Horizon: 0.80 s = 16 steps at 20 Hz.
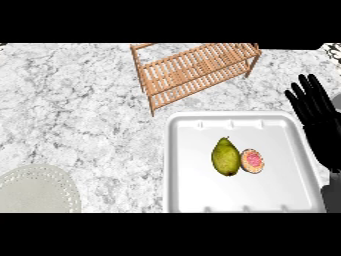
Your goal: Pick the cupcake from the tray and place it in the tiered shelf
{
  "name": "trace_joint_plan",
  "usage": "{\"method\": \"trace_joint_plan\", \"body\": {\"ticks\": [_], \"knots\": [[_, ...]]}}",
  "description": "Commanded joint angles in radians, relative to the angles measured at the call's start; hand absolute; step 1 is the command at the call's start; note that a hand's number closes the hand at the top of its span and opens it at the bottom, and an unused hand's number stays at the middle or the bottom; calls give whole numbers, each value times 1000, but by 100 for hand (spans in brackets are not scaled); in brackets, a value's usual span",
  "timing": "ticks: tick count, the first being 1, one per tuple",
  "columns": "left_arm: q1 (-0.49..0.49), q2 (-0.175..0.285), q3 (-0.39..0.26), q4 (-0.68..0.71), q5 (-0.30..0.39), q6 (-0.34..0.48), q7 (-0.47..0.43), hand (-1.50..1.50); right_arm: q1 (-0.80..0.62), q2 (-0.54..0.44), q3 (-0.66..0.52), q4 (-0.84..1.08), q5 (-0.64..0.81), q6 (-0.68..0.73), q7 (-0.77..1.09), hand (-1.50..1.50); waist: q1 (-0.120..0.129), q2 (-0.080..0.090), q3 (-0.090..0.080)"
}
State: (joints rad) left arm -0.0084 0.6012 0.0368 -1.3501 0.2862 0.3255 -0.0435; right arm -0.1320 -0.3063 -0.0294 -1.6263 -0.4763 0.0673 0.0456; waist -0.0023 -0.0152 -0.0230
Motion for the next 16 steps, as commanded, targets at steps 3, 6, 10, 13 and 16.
{"method": "trace_joint_plan", "body": {"ticks": [3, 6, 10, 13, 16], "knots": [[-48, -96, -71, -87, -1, -12, -5, 0, -118, -40, 114, -24, 51, 105, 49, 150, 17, 14, 23], [-141, -146, -124, -157, 6, -21, 3, 0, -224, -57, 215, 8, 77, 219, 61, 150, 33, 19, 23], [-74, -206, -188, -242, -26, 26, 69, 0, -208, 0, 67, 174, 2, 143, 50, -150, 17, 17, 24], [-100, -187, -188, -305, -35, 39, 157, 0, -254, -90, -4, 231, -78, 331, -7, -150, 16, 16, 25], [-97, -210, -194, -263, -61, 47, 120, 0, -226, -198, 12, 93, -112, 453, 65, -150, -1, 14, 23]]}}
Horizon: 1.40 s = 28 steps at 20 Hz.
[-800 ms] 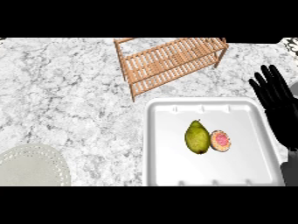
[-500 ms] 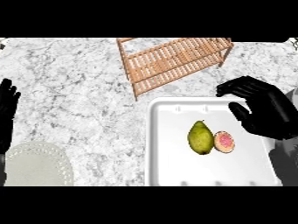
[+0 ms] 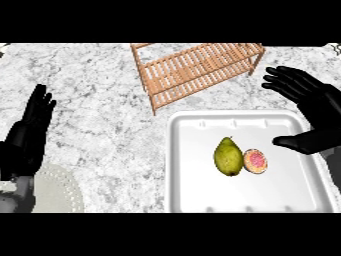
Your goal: Pick the cupcake from the tray and place it in the tiered shelf
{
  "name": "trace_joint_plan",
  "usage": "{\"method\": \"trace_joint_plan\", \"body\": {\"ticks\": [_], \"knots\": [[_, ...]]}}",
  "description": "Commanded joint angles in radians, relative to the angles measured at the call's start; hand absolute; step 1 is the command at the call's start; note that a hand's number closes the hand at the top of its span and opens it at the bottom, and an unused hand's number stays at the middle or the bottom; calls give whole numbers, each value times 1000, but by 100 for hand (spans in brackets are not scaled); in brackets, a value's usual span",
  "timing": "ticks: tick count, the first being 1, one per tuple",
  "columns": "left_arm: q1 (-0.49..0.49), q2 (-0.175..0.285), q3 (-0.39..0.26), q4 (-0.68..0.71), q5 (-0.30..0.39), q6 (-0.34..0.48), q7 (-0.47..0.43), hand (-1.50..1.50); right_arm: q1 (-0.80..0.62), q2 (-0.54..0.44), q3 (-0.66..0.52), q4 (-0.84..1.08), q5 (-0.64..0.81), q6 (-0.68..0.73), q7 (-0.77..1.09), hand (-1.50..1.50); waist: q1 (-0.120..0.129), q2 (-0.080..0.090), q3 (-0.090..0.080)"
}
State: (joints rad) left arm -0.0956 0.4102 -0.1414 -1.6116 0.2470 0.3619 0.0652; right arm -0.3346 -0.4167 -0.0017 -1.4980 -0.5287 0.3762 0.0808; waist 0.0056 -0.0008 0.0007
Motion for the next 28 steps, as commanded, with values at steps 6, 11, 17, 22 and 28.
{"method": "trace_joint_plan", "body": {"ticks": [6, 11, 17, 22, 28], "knots": [[38, 0, 3, -37, -12, 1, 16, 0, -58, -293, 70, -194, 36, 290, 160, -150, -8, -8, -2], [68, -15, -10, -71, -17, 2, -1, 0, -126, -417, 101, -340, 253, 312, 214, -150, 3, -11, -3], [43, -5, 16, -54, -15, -12, 20, 0, -162, -398, 250, -479, 451, 269, 417, -150, 2, -2, -3], [-1, -65, -3, 14, -61, 12, 14, 0, -63, -281, 394, -609, 603, 216, 548, -150, -14, -1, -1], [13, -51, 6, -65, -56, -9, 78, 0, -111, -239, 515, -549, 843, 250, 608, -150, 4, 0, -1]]}}
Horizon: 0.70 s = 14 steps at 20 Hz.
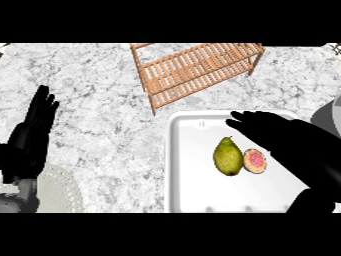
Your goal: Pick the cupcake from the tray and place it in the tiered shelf
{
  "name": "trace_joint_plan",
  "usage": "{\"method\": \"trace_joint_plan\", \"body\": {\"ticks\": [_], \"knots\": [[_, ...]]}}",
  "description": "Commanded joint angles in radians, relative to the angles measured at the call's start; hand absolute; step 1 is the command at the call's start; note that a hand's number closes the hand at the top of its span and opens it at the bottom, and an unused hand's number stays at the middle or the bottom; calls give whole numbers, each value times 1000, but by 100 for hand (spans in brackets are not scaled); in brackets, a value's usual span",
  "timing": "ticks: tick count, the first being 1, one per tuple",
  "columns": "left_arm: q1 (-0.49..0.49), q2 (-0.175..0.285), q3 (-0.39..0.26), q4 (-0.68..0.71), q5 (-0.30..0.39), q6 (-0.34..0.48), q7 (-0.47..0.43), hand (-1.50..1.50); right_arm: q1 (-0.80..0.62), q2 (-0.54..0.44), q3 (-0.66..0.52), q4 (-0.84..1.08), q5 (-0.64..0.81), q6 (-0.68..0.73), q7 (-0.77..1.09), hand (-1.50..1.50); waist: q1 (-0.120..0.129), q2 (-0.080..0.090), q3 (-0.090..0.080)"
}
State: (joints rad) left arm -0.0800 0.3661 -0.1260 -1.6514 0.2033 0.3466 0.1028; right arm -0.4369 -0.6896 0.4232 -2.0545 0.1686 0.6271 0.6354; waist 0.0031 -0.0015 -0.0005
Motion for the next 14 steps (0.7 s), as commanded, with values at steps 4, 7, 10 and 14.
{"method": "trace_joint_plan", "body": {"ticks": [4, 7, 10, 14], "knots": [[26, 7, 36, -26, 15, -43, 16, 0, 11, 24, 95, 82, 247, 29, 27, -150, 6, 1, 0], [13, -36, 21, -4, -49, -28, 3, 0, 72, 60, 62, 109, 324, 24, -57, -150, -1, 1, 1], [-22, -83, 18, 26, -83, -6, -1, 0, 132, 59, 19, 95, 364, 7, -147, -150, -4, 1, 1], [-27, -63, 34, -23, -74, -40, 81, 0, 118, 143, 76, 262, 487, -62, -229, -150, 1, 2, 1]]}}
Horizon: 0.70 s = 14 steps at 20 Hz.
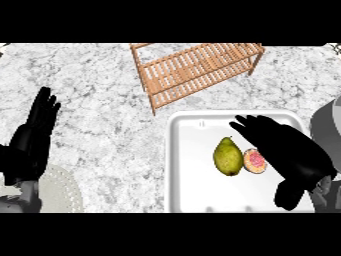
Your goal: Pick the cupcake from the tray and place it in the tiered shelf
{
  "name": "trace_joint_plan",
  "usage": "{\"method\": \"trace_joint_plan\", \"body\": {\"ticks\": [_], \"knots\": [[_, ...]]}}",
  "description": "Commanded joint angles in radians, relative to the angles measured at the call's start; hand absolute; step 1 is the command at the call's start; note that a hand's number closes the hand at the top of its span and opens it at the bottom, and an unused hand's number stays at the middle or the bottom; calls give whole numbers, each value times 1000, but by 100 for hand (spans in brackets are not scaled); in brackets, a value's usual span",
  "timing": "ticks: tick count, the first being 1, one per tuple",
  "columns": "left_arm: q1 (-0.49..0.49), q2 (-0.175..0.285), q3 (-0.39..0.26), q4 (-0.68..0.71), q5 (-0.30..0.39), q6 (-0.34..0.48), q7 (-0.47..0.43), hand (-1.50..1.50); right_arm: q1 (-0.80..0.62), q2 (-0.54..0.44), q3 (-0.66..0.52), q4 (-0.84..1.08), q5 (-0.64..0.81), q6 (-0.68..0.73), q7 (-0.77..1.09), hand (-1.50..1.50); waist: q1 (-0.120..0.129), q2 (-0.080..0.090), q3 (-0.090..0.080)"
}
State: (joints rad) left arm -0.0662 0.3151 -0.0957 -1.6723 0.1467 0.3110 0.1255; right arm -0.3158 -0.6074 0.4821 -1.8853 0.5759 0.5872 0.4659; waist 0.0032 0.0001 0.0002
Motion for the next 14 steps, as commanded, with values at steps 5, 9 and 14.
{"method": "trace_joint_plan", "body": {"ticks": [5, 9, 14], "knots": [[-41, -45, 40, 46, -47, -30, 16, 0, -6, 65, -93, 46, 66, 121, -72, -150, -2, 0, 0], [-1, -59, 46, 28, -46, -64, -1, 0, 66, 70, -82, 169, 188, -24, -228, -150, -1, 0, 0], [-94, -35, 125, 103, -38, -101, 11, 0, 74, 106, -81, 228, 259, -71, -323, -150, -4, 1, 0]]}}
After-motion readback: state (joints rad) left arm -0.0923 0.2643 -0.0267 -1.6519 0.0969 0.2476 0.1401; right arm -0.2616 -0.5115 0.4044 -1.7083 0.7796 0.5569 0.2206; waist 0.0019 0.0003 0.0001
